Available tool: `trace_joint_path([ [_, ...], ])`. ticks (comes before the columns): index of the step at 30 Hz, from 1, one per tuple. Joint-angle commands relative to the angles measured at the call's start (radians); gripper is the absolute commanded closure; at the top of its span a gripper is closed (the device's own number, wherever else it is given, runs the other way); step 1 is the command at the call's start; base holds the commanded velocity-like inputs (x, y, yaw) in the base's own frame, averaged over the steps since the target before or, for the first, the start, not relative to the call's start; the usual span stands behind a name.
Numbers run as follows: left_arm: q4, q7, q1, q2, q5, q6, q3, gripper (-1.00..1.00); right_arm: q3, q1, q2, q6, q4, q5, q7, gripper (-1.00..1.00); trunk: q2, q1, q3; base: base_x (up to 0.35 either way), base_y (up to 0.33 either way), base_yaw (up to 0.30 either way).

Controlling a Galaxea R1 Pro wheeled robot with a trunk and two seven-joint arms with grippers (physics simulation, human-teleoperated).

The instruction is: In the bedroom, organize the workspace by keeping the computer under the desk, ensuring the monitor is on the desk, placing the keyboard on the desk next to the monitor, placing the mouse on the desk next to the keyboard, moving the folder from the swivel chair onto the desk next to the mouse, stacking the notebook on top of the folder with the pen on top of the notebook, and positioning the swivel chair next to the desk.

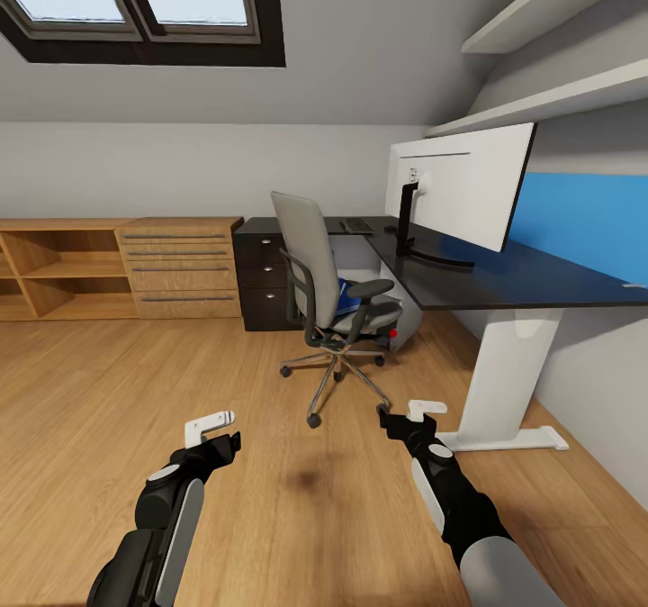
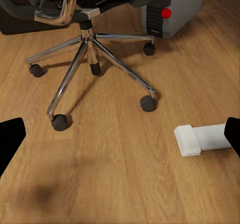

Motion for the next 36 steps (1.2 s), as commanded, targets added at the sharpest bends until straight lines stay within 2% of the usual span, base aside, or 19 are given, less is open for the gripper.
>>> trace_joint_path([
  [1,-0.003,0.007,-0.001,0.0,0.011,0.004,0.002,-1.0,-0.002,0.0,0.001,0.005,-0.002,0.001,-0.002,-1.0,0.0,0.0,-0.001,0.0,0.0,0.0],
  [12,-0.005,0.007,-0.001,0.001,0.011,0.004,0.004,-1.0,-0.002,0.0,-0.007,0.004,-0.002,0.001,-0.002,-1.0,-0.003,0.005,-0.044,0.0,0.0,0.0],
  [19,-0.005,0.007,-0.001,0.001,0.011,0.004,0.004,-1.0,-0.002,0.0,-0.011,-0.014,-0.001,0.001,-0.002,-1.0,-0.003,0.005,-0.044,0.0,0.0,0.0],
  [22,-0.005,0.007,-0.001,0.001,0.011,0.004,0.004,-1.0,-0.002,0.001,-0.012,-0.041,0.001,0.002,-0.001,-1.0,-0.003,0.005,-0.044,0.0,0.0,0.0],
  [23,-0.02,0.007,0.0,0.001,0.011,0.004,0.004,-1.0,-0.001,0.006,-0.012,-0.1,0.006,0.003,0.0,-1.0,-0.003,0.005,-0.044,0.0,0.0,0.0],
  [25,-0.034,0.007,0.001,0.001,0.011,0.004,0.004,-1.0,0.001,0.007,-0.011,-0.128,0.027,0.003,-0.001,-1.0,-0.003,0.005,-0.044,0.0,0.0,0.0],
  [26,-0.082,0.005,0.037,0.008,0.011,0.003,0.004,-1.0,0.003,-0.115,-0.011,-0.168,0.277,0.003,-0.035,-1.0,-0.003,0.005,-0.044,0.0,0.0,0.0],
  [27,-0.085,0.004,0.039,0.008,0.011,0.002,0.004,-1.0,0.003,-0.165,-0.011,-0.191,0.339,0.003,-0.048,-1.0,-0.003,0.005,-0.044,0.0,0.0,0.0],
  [32,-0.088,0.002,0.042,0.009,0.012,0.001,0.004,-1.0,0.003,-0.291,-0.013,-0.305,0.521,0.004,-0.113,-1.0,-0.003,0.005,-0.044,0.0,0.0,0.0],
  [34,-0.088,0.001,0.042,0.009,0.012,0.0,0.004,-1.0,0.004,-0.307,-0.017,-0.327,0.548,0.004,-0.127,-1.0,-0.003,0.005,-0.044,0.0,0.0,0.0],
  [36,-0.088,0.0,0.047,0.008,0.013,-0.001,0.002,-1.0,0.01,-0.327,-0.04,-0.357,0.602,0.006,-0.145,-1.0,-0.003,0.005,-0.044,0.0,0.0,0.0],
])
